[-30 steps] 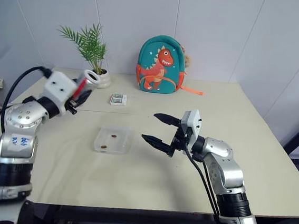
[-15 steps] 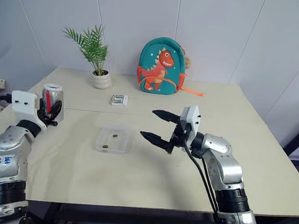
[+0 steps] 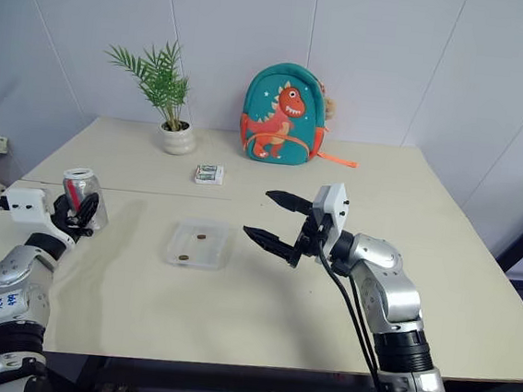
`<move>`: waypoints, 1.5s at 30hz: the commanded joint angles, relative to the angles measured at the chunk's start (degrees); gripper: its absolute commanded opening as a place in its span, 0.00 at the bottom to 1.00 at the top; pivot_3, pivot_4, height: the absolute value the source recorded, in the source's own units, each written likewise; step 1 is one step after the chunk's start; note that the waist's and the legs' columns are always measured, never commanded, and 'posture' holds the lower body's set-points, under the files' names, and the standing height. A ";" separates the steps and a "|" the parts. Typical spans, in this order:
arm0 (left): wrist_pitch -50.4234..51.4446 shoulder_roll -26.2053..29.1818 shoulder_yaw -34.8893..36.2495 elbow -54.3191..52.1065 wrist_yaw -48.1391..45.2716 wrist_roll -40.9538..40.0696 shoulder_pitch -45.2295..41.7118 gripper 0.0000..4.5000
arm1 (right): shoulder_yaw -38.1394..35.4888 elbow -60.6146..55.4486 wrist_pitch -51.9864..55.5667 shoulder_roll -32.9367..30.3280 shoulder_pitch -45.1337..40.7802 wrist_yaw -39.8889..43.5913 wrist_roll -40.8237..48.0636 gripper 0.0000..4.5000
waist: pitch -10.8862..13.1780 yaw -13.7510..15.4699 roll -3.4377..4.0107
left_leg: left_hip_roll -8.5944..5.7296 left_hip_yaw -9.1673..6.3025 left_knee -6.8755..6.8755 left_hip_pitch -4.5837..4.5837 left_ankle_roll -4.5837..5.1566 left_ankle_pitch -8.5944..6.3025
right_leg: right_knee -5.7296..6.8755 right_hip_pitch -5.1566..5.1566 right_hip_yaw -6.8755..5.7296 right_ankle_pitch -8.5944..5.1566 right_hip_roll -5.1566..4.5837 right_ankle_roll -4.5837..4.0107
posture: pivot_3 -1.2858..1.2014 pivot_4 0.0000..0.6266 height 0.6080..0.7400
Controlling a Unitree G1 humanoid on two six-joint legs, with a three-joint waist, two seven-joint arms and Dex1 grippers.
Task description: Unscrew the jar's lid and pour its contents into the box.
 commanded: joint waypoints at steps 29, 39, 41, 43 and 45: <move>7.49 1.70 -1.21 -38.68 -1.49 -6.68 34.84 0.99 | 1.16 -0.95 1.75 -3.72 -1.46 8.64 0.65 1.00 | -0.02 -0.05 -0.02 | 0.16 0.10 -0.37 0.02 -0.01 -0.04 | -0.47 0.02 -0.09 0.05 -0.04 -0.19 | 0.52 0.24 1.00; 19.64 12.08 0.79 -58.61 -12.35 -14.30 46.19 0.99 | 0.44 0.62 4.56 -9.47 0.38 15.34 1.90 1.00 | -0.02 0.16 -0.03 | 0.30 0.21 -0.40 0.01 0.01 -0.06 | -0.75 0.03 -0.09 -0.51 0.07 -1.29 | 0.52 0.24 1.00; 20.07 16.26 0.09 -57.66 -17.04 -15.40 44.17 0.99 | 0.32 0.80 5.01 -11.03 0.68 16.81 1.93 1.00 | -0.02 0.06 -0.02 | 0.32 0.22 -0.37 0.01 0.01 -0.05 | -0.82 0.03 -0.09 -0.50 0.10 -1.35 | 0.52 0.24 1.00; 19.77 19.09 -0.34 -56.02 -21.84 -17.40 41.89 0.99 | 0.79 0.71 3.02 -12.59 1.48 18.22 0.41 1.00 | -0.02 -0.01 -0.02 | 0.36 0.34 -0.38 0.02 0.01 -0.05 | -0.93 0.04 -0.01 -0.46 0.11 -1.41 | 0.52 0.24 1.00; 20.66 21.01 -0.37 -54.47 -25.99 -20.08 39.54 0.99 | 1.14 1.08 0.14 -14.04 2.41 19.59 -1.42 1.00 | -0.02 -0.10 -0.01 | 0.44 0.43 -0.40 0.00 0.00 -0.09 | -1.06 0.04 0.03 -0.44 0.19 -1.44 | 0.52 0.24 1.00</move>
